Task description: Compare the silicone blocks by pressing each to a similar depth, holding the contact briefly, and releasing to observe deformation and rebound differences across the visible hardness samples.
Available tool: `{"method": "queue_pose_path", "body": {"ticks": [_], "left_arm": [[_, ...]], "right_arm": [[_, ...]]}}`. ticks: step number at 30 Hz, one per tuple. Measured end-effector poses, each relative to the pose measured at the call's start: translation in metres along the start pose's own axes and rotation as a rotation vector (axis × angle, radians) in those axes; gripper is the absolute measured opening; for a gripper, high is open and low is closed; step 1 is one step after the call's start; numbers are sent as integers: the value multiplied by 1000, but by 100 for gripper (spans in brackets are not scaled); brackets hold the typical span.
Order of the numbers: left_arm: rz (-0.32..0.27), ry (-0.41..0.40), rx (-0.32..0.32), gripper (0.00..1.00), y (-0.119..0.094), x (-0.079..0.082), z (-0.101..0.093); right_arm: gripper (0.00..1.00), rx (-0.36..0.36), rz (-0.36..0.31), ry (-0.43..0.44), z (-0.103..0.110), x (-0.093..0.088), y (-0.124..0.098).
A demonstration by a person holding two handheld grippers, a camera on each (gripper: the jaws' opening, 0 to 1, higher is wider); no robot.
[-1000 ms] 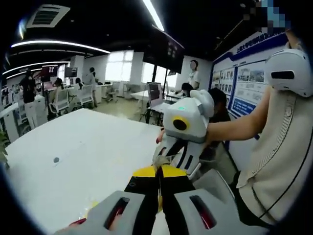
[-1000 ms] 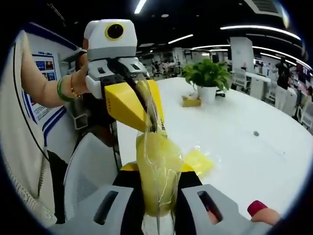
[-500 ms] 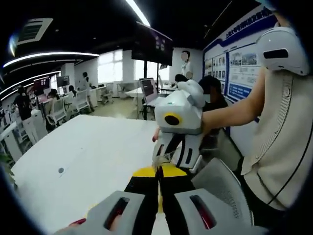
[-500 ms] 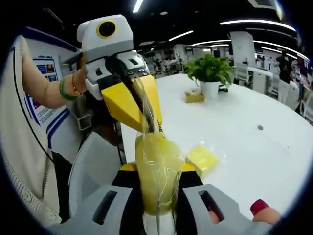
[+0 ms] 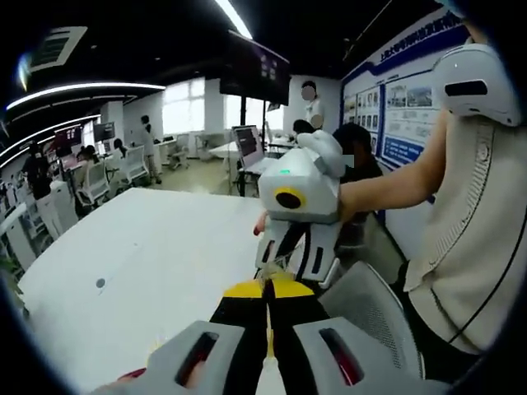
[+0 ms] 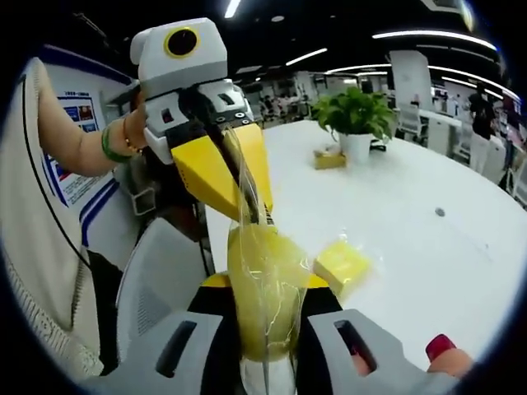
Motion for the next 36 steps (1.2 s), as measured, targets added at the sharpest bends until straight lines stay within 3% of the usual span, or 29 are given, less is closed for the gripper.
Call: {"method": "queue_pose_path", "body": {"ticks": [4,6,19,36], "left_arm": [[14,-14,3,0,0,0,-1],[27,-17,13,0,0,1,-3],[54,-30,39,0,-2,2,-5],[87,-42,35,0,0,1,-10]], "right_arm": [[15,5,-2,-2,1,-1,0],[16,43,-8,28,3,-2,0],[20,47,-43,-6,4,0,0],[26,-30,-49,-123,2,-2,3]]}}
Point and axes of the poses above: the point that each gripper's makers call its tool centre point, and the gripper's own axes: y roughly forward along the fingers, z roughly to its left, x roughly out of its top, the point moved 3 cm from there along -y, roughly backward along the fingers, and after that the axes turned 13 degrees about z, right-handed, at the moved point
